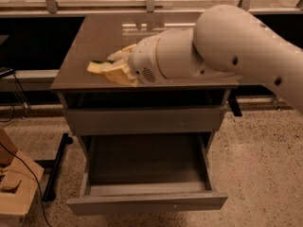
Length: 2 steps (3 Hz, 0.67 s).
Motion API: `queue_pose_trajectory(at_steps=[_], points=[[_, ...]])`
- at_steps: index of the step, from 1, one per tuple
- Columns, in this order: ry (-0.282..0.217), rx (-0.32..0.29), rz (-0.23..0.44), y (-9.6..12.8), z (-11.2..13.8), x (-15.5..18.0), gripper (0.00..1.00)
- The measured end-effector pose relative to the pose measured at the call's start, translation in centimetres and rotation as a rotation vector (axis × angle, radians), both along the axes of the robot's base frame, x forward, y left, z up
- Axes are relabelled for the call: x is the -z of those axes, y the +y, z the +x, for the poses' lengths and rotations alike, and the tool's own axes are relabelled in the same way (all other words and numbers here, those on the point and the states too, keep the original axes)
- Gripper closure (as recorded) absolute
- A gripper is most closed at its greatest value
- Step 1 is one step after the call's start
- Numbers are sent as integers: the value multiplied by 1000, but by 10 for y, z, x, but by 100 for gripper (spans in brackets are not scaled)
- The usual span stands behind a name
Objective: Place sponge into middle drawer
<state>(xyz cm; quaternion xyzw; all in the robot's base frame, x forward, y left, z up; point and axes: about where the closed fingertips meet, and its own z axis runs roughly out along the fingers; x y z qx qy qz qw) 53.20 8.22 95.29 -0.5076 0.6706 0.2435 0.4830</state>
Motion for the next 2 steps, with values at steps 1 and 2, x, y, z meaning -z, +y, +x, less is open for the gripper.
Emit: queue_pose_trajectory(at_steps=[1, 2], points=[[92, 98, -2, -36, -20, 27, 100], [168, 157, 16, -67, -25, 64, 100]])
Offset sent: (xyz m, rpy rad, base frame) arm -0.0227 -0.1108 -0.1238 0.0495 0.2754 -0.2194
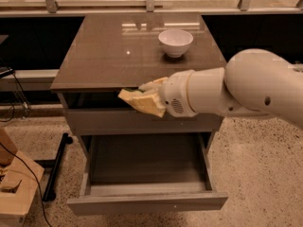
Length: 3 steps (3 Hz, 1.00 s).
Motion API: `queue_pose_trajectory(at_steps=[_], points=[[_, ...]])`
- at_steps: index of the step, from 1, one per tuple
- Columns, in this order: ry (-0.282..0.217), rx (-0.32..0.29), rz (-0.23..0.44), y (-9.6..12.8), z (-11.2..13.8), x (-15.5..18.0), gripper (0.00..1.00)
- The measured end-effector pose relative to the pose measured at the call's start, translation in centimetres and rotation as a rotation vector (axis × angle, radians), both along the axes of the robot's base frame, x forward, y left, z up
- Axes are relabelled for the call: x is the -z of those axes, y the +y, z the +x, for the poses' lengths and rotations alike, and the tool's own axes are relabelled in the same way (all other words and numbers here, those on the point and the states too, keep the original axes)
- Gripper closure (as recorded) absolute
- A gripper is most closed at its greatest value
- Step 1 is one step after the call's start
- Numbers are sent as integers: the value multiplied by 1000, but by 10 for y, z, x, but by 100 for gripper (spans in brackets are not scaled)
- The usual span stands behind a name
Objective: Place sponge into middle drawer
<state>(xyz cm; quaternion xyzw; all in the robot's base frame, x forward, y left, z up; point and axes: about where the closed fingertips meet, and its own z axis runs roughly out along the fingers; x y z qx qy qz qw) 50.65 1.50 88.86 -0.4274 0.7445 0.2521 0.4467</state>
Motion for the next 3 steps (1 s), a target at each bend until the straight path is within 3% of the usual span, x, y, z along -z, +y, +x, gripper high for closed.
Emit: queue_pose_trajectory(at_steps=[1, 2, 3], points=[[21, 1, 39, -20, 13, 40, 100], [87, 17, 61, -38, 39, 103, 100], [111, 19, 71, -38, 40, 117, 100]])
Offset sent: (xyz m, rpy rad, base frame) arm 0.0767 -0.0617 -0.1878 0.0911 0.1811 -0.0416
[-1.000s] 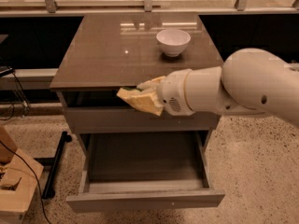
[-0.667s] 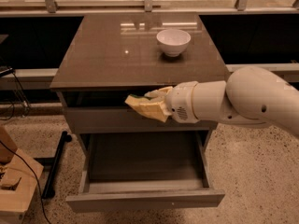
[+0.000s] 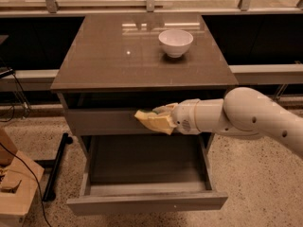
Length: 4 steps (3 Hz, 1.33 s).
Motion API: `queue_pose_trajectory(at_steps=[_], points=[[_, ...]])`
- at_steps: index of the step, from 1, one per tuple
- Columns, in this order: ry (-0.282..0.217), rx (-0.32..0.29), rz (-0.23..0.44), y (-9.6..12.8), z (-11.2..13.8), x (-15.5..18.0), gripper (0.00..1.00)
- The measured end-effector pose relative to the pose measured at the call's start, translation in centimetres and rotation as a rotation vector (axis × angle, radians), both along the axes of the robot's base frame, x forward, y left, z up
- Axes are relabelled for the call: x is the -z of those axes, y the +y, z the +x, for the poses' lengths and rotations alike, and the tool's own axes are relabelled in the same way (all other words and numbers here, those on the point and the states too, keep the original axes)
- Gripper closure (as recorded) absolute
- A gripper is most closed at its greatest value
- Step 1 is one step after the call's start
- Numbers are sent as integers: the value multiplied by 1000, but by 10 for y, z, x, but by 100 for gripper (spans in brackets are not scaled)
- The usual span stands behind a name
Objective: Place sponge into middle drawer
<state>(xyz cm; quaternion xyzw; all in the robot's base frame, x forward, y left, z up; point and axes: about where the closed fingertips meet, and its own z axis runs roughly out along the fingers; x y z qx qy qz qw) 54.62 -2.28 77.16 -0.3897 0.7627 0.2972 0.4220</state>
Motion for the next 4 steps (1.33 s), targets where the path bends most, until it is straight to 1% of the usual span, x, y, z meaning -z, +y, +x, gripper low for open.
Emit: queue_pose_trajectory(at_steps=[1, 2, 3, 4], points=[[17, 18, -23, 8, -3, 17, 100], [61, 57, 7, 8, -8, 58, 100], [103, 86, 40, 2, -13, 113, 100], [122, 90, 87, -1, -10, 168, 100]])
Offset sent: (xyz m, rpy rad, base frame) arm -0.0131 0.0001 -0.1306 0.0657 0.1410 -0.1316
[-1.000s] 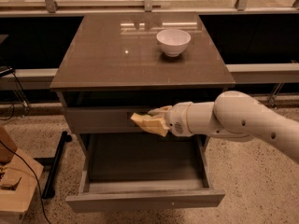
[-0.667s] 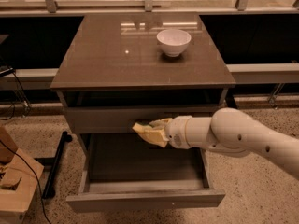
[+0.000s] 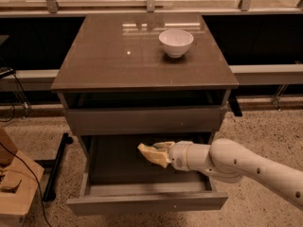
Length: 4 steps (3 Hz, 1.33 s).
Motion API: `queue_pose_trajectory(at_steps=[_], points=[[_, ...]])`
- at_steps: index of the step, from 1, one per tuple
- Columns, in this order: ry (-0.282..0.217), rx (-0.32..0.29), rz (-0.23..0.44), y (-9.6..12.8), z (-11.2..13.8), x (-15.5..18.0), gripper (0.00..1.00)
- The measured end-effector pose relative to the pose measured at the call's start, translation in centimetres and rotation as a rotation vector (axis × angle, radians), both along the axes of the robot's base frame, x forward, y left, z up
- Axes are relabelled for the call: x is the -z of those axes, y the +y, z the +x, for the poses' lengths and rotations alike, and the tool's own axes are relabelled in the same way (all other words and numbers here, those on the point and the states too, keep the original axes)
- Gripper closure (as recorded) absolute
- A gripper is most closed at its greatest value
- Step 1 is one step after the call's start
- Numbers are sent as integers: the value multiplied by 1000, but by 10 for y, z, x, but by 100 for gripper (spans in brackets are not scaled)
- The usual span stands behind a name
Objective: Place sponge into middle drawer
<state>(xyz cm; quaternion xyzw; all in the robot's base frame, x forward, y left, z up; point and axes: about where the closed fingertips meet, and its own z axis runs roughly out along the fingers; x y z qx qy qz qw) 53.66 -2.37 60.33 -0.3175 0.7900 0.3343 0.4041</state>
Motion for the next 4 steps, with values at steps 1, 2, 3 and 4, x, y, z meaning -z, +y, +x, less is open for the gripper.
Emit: queue_pose_trajectory(at_steps=[1, 2, 3, 4], points=[[54, 10, 34, 6, 17, 72, 100], [59, 10, 39, 7, 16, 75, 100], [34, 20, 67, 18, 20, 86, 100], [11, 23, 15, 36, 31, 115, 100]])
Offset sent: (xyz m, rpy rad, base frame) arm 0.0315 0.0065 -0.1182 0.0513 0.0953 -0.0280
